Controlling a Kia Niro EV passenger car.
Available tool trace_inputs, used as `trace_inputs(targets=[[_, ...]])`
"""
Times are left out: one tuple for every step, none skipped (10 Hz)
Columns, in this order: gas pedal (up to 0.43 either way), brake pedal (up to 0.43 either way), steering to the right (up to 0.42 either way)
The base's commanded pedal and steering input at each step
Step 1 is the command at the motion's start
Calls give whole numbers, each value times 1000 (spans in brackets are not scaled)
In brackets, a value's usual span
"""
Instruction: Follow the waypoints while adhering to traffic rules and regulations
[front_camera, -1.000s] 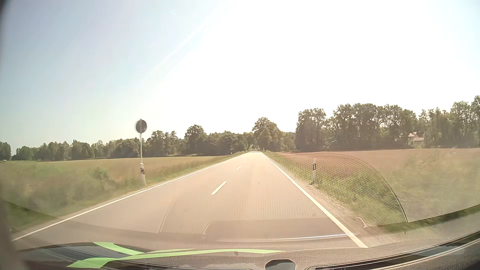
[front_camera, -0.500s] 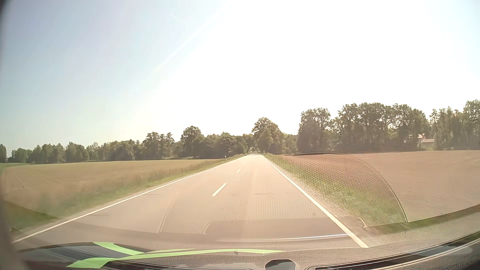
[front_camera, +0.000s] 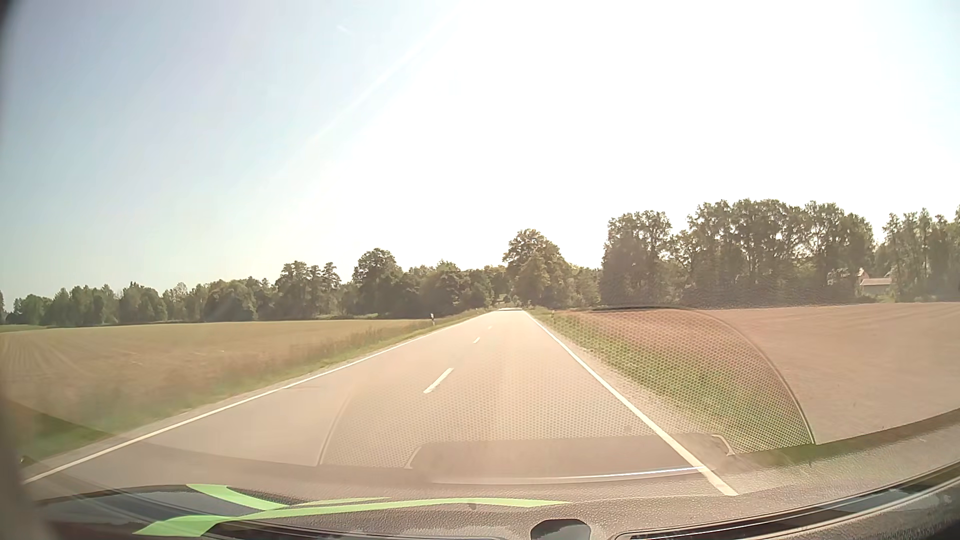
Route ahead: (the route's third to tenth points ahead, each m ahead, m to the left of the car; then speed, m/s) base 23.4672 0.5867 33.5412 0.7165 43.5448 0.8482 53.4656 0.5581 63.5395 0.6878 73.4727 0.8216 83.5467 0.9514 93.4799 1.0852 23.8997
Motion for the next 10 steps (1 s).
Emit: trace_inputs(targets=[[299,0,-4],[299,0,-3],[311,0,-3],[319,0,-3],[331,0,-2],[339,0,-3],[339,0,-2],[268,0,-2],[240,0,-3],[220,0,-2]])
